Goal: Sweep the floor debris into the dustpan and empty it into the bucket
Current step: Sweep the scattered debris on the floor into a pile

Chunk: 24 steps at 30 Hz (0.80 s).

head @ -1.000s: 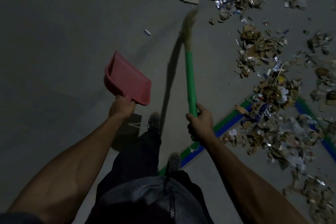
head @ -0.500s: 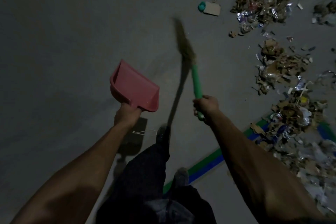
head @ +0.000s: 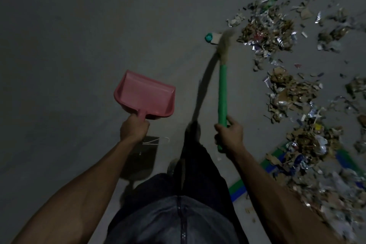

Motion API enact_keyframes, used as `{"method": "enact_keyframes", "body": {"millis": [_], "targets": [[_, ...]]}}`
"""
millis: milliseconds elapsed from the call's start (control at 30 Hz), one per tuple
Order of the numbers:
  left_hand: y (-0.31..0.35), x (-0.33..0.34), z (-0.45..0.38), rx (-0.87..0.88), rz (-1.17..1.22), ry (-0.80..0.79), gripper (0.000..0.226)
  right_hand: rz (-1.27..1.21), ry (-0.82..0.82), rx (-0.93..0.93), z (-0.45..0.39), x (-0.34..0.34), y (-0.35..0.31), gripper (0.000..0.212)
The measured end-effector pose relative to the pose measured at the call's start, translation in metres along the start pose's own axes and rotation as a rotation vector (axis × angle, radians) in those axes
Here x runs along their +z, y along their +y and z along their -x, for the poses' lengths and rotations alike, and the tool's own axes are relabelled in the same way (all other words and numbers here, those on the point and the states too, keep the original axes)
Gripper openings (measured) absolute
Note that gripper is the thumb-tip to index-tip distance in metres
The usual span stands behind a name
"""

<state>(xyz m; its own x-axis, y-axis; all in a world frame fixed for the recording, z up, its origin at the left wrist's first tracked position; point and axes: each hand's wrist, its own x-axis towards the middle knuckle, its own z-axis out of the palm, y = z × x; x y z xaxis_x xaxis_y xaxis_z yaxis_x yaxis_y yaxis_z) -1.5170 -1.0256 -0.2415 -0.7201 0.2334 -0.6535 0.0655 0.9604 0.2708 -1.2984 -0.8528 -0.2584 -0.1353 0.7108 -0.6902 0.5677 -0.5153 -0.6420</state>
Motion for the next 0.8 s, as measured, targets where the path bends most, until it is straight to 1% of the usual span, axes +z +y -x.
{"method": "enact_keyframes", "body": {"millis": [33,67,167,200,267,333,400,467,567,633,700,767,800], "targets": [[0.009,-0.003,-0.006,0.018,-0.069,0.007,0.024,0.043,-0.024,-0.038,-0.004,0.007,-0.005,0.048],[0.019,-0.005,-0.013,0.025,-0.131,0.011,0.028,0.092,-0.049,-0.069,-0.012,0.014,-0.012,0.051],[0.055,-0.011,-0.042,-0.034,-0.222,0.000,0.042,0.244,-0.130,-0.113,-0.050,0.034,-0.047,0.059],[0.068,-0.012,-0.054,-0.044,-0.244,-0.005,0.045,0.297,-0.146,-0.132,-0.068,0.039,-0.061,0.058],[0.096,-0.016,-0.077,-0.049,-0.265,-0.007,0.047,0.384,-0.170,-0.178,-0.107,0.048,-0.091,0.047],[0.127,-0.018,-0.101,-0.047,-0.246,-0.001,0.045,0.425,-0.185,-0.162,-0.146,0.053,-0.120,0.042],[0.159,-0.018,-0.125,-0.044,-0.248,0.005,0.044,0.415,-0.165,-0.079,-0.183,0.051,-0.143,0.041],[0.191,-0.017,-0.145,-0.031,-0.252,0.011,0.043,0.296,-0.142,0.048,-0.216,0.044,-0.160,0.033],[0.231,-0.012,-0.171,0.052,-0.272,0.016,0.039,-0.027,-0.055,0.238,-0.259,0.025,-0.171,0.029],[0.252,-0.009,-0.186,0.110,-0.297,0.010,0.037,-0.175,0.020,0.294,-0.284,0.009,-0.175,0.026],[0.270,-0.005,-0.200,0.176,-0.322,-0.015,0.036,-0.293,0.105,0.338,-0.307,-0.009,-0.181,0.017],[0.287,-0.001,-0.211,0.219,-0.330,-0.024,0.035,-0.395,0.195,0.380,-0.329,-0.030,-0.186,0.009],[0.295,0.000,-0.215,0.232,-0.328,-0.022,0.035,-0.427,0.241,0.392,-0.336,-0.041,-0.188,0.009]]}}
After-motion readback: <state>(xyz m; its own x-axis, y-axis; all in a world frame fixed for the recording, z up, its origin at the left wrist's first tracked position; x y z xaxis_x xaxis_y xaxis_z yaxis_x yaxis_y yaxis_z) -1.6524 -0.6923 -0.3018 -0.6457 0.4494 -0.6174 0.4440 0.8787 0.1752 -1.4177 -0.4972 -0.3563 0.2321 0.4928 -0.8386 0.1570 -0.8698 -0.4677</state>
